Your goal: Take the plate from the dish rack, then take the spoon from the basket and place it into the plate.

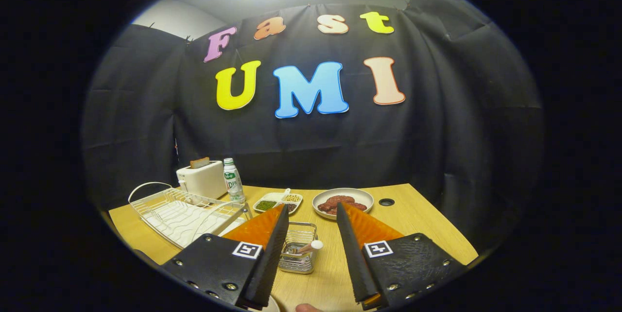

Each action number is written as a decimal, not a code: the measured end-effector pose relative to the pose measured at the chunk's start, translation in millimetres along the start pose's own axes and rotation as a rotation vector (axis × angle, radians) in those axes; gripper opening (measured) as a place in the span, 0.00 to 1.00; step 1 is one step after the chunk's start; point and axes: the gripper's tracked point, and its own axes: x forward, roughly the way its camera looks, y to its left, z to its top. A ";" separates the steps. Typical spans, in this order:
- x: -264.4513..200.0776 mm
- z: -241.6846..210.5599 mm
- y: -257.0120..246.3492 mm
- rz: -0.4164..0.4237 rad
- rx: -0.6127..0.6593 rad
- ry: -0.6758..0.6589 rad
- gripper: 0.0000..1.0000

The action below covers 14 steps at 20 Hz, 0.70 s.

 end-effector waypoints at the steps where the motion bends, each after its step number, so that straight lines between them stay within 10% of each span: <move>1: 9.3 -7.9 -3.2 -0.009 -0.007 0.005 0.62; 5: 34.8 -26.8 1.6 0.003 0.010 0.014 0.98; 8: 46.2 -31.0 -1.5 -0.012 0.011 0.006 0.98; 10: 51.3 -35.8 -5.0 -0.037 0.013 0.014 0.90; 14: 49.8 -46.6 -1.7 -0.020 0.054 0.057 0.42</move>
